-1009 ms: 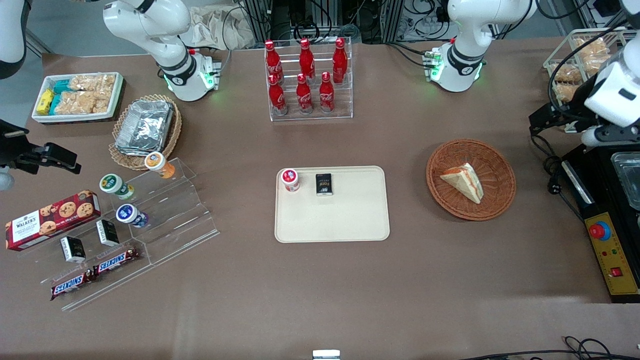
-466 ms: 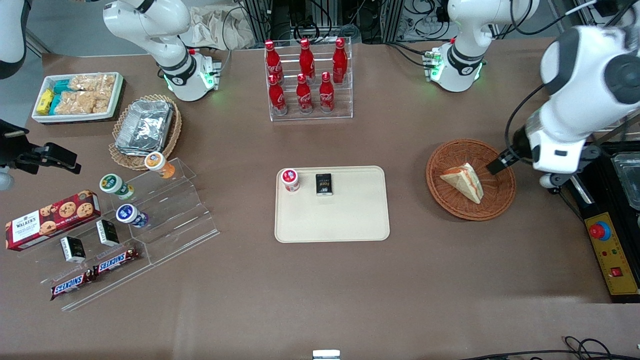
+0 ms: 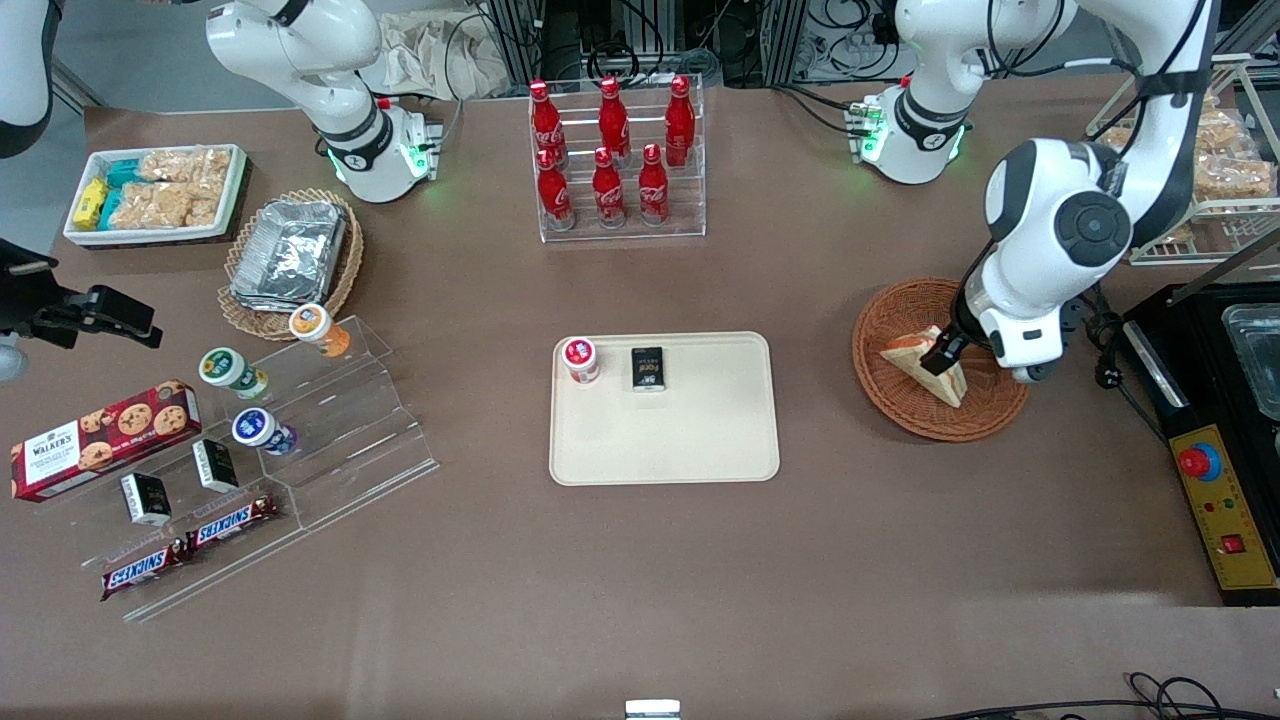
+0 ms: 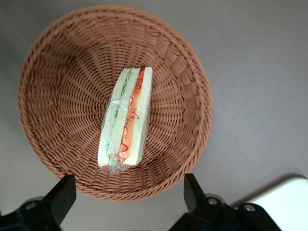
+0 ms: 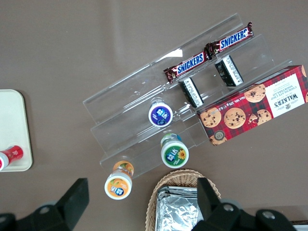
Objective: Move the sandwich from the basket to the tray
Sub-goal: 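Lower the open left gripper around the sandwich's upright edge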
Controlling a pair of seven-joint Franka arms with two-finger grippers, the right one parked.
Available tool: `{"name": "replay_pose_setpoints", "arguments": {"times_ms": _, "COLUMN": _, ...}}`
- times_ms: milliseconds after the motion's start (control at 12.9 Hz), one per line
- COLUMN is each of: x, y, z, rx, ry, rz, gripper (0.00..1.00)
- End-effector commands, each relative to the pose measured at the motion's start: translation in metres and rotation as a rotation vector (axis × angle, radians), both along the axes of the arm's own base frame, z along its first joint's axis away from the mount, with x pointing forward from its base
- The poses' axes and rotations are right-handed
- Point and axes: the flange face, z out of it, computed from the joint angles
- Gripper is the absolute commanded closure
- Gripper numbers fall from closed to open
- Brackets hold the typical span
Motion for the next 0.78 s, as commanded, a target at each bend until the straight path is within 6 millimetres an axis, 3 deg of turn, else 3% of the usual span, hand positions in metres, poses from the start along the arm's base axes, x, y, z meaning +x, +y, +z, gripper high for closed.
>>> {"name": "replay_pose_setpoints", "arguments": {"times_ms": 0, "x": 0.001, "y": 0.003, "z": -0.030, "rx": -0.001, "ry": -0.014, "rz": 0.066, "gripper": 0.00}}
{"name": "replay_pose_setpoints", "arguments": {"times_ms": 388, "x": -0.018, "y": 0.005, "z": -0.077, "rx": 0.003, "ry": 0.006, "rz": 0.073, "gripper": 0.00}}
{"name": "replay_pose_setpoints", "arguments": {"times_ms": 698, "x": -0.019, "y": 0.007, "z": -0.085, "rx": 0.019, "ry": 0.018, "rz": 0.055, "gripper": 0.03}}
